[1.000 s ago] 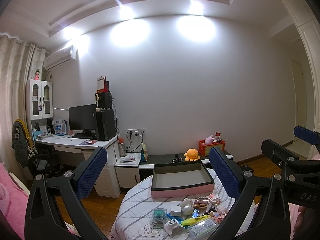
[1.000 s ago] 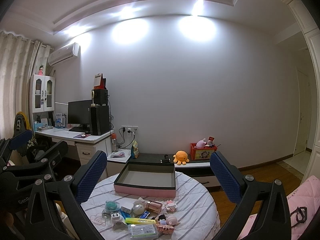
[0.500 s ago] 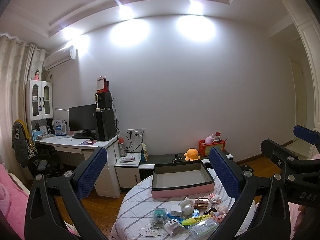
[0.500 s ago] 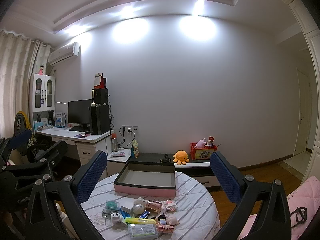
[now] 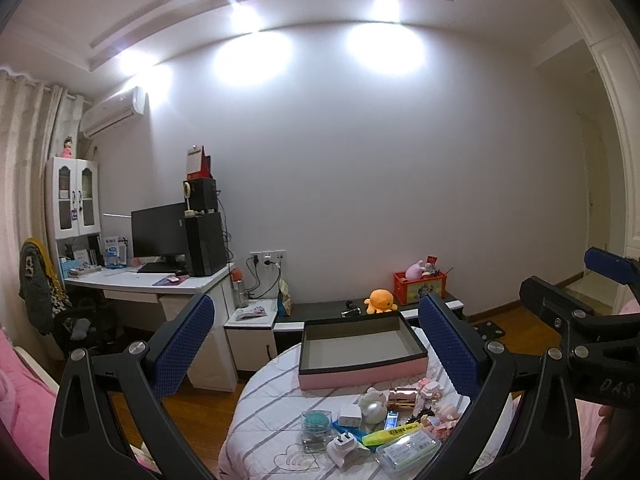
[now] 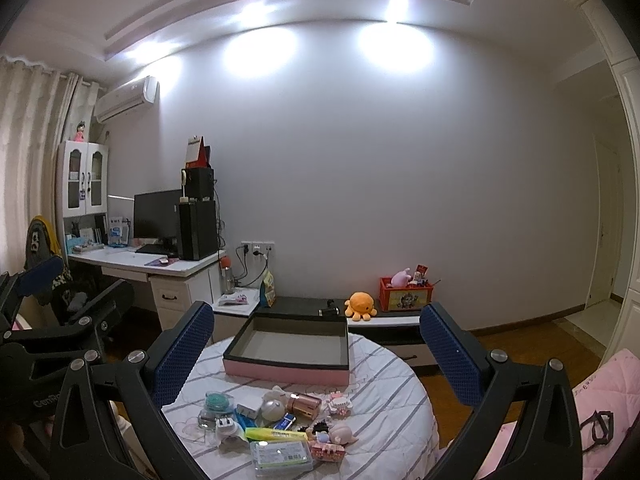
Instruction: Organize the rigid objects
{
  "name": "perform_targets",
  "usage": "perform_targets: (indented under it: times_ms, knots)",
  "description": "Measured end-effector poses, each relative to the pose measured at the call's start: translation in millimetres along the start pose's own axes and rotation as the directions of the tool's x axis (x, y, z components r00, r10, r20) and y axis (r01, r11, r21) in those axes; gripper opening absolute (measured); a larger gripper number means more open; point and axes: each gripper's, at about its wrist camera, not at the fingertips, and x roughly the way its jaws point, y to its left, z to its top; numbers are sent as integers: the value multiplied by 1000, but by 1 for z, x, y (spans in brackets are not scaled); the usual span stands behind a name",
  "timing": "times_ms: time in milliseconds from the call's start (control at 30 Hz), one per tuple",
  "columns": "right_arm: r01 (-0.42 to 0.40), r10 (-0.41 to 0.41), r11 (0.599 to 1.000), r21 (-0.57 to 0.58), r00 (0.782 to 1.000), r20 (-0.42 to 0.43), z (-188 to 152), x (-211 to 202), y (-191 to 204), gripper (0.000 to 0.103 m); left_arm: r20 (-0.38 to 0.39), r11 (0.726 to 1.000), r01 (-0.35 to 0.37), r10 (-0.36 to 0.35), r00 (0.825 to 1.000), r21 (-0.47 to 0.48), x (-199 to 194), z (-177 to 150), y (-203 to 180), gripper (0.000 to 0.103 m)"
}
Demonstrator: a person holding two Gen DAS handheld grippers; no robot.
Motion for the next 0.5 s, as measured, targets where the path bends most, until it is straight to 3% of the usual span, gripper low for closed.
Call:
perform_targets:
  times_ms: [200,333,500]
  knots:
    - [2,-1,1000,12,997,-78,-34,27,-10,103,-46,1000,0,-1,999,-10,22,-37,5,103]
    - [13,-10,1000,21,988,-157,-67,49,-19,103,-119,1000,12,-15,993,-24,45,-74,9,103]
    - [40,-37,999,7,964,-264,-121,77,-31,103,-283,1000,3,-5,959,-7,82,-135,9,103]
